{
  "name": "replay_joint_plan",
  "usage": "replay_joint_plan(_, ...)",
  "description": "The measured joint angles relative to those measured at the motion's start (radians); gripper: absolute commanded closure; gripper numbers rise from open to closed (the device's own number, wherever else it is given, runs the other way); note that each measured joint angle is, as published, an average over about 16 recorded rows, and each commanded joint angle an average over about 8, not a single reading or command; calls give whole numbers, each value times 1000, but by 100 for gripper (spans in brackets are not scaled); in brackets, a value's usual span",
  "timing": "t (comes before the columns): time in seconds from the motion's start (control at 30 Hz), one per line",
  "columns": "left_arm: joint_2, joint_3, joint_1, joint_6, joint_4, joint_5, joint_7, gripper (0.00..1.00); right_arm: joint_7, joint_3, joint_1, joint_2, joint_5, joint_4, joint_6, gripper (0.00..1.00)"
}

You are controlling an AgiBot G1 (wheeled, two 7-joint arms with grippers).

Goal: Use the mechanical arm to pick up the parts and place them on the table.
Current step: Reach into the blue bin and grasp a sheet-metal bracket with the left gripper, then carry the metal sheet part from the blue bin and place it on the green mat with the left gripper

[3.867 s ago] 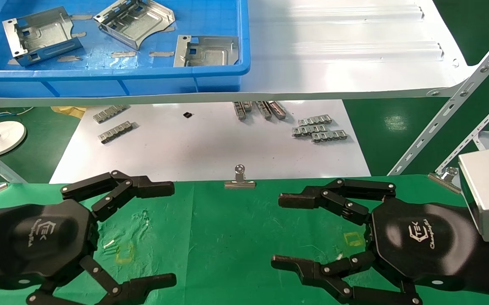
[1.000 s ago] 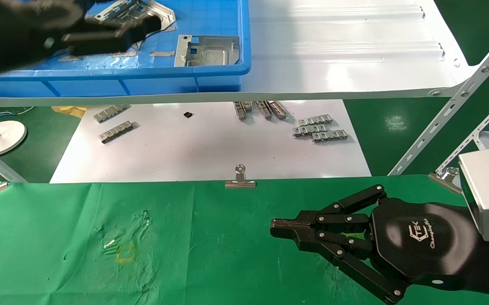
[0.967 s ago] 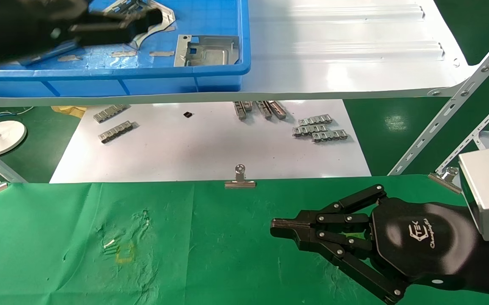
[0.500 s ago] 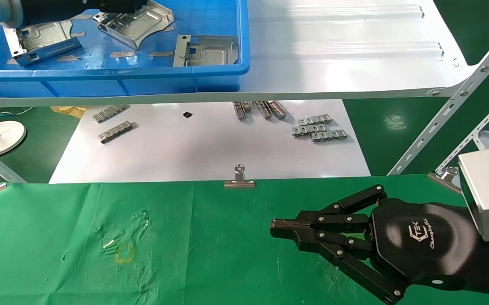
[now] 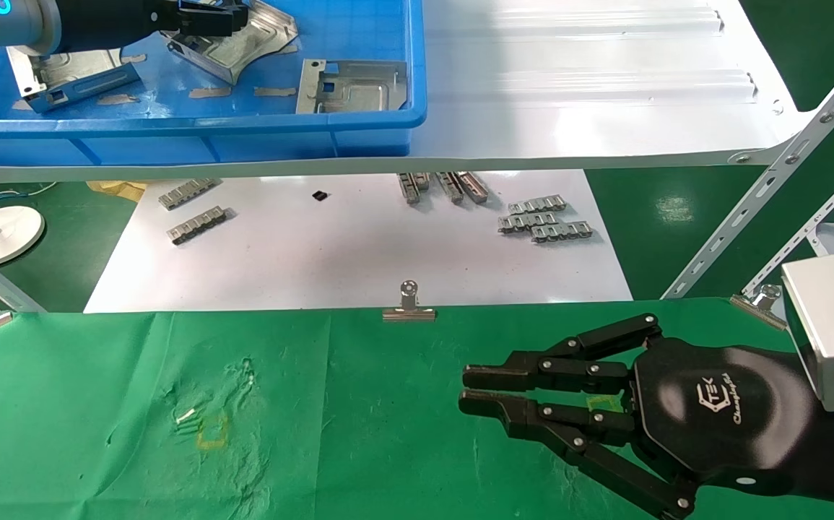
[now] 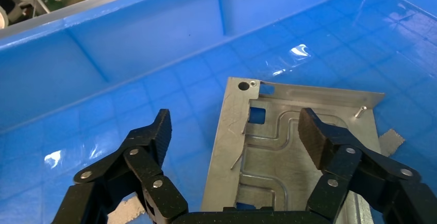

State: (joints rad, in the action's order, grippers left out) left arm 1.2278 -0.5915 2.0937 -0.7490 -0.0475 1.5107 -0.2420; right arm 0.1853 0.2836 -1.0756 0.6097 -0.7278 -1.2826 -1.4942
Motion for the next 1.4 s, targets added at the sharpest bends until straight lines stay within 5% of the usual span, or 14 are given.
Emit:
replay_joint_plan(1.0,-10,11,17,-32,18,-16,43,100,-1,2,0,-1,1,0,1,0)
replay_joint_plan(1.4,-105,93,-8,-338,-92,-149,233,100,-1,3,-1,-1,2,0,1,0)
